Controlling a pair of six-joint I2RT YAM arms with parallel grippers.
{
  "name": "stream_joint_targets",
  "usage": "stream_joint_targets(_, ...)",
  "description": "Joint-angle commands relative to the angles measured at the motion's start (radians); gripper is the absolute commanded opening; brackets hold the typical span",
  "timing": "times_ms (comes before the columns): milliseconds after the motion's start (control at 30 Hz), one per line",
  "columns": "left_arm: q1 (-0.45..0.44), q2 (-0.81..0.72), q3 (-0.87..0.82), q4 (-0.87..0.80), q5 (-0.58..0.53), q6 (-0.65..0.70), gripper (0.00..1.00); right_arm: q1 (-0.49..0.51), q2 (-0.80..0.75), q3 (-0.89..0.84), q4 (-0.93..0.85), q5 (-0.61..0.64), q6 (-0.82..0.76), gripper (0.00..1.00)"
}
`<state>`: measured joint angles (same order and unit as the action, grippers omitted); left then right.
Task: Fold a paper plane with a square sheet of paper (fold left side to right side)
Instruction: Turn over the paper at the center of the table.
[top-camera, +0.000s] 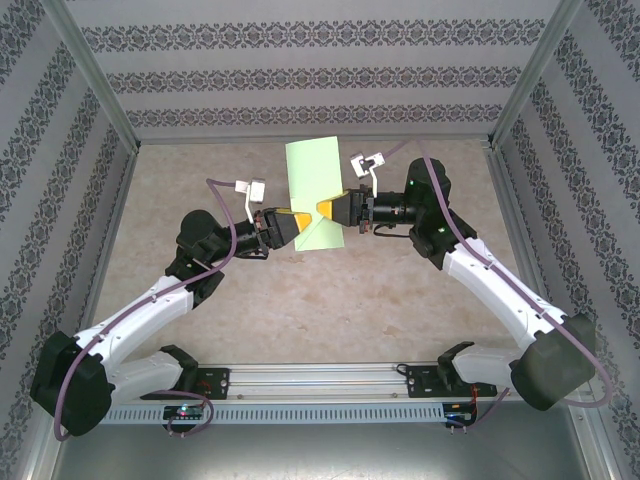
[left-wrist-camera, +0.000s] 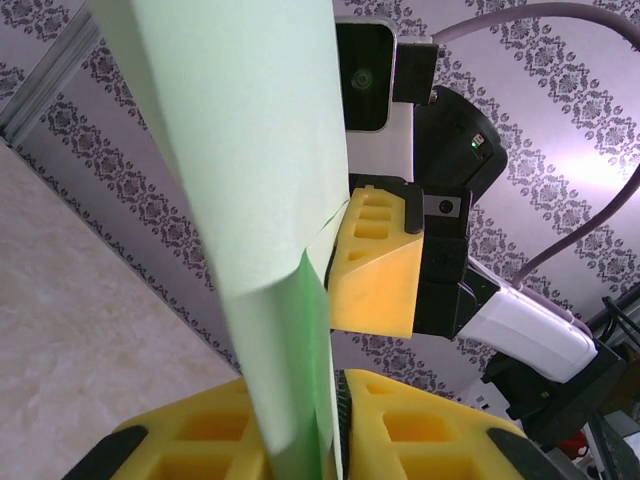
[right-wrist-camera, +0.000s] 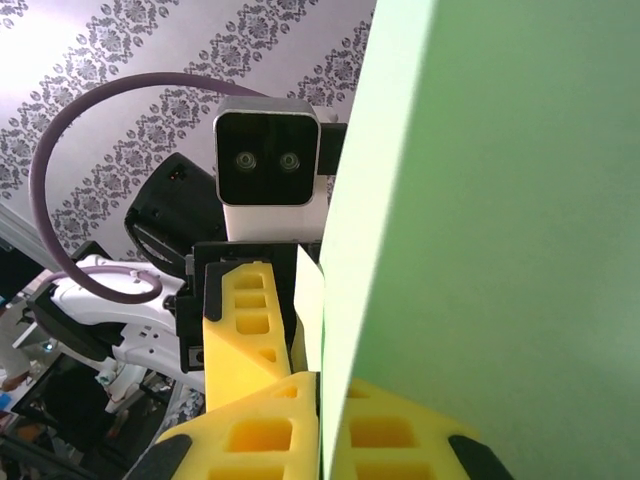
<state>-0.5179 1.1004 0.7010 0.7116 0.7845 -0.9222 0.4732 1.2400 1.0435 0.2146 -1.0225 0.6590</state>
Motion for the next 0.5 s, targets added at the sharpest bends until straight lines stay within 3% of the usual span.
stream_joint_targets(0, -0.016, -0.013, 0.031, 0.024, -0.002, 0.022, 0.17, -0.013, -0.027, -0.021, 0.022, -0.015, -0.002, 0.11)
stream_joint_targets(267, -0.032, -0.028, 0.035, -0.115, -0.046, 0.106, 0.05, -0.059, -0.091, -0.058, -0.104, 0.044, -0.074, 0.29)
stream_joint_targets(367, -0.051, -0.040, 0.064, -0.298, -0.106, 0.208, 0.02, -0.093, -0.128, -0.066, -0.218, 0.114, -0.138, 0.39)
stream_joint_targets(467, -0.094, -0.040, 0.118, -0.565, -0.246, 0.341, 0.00, -0.117, -0.166, -0.064, -0.406, 0.282, -0.247, 0.47)
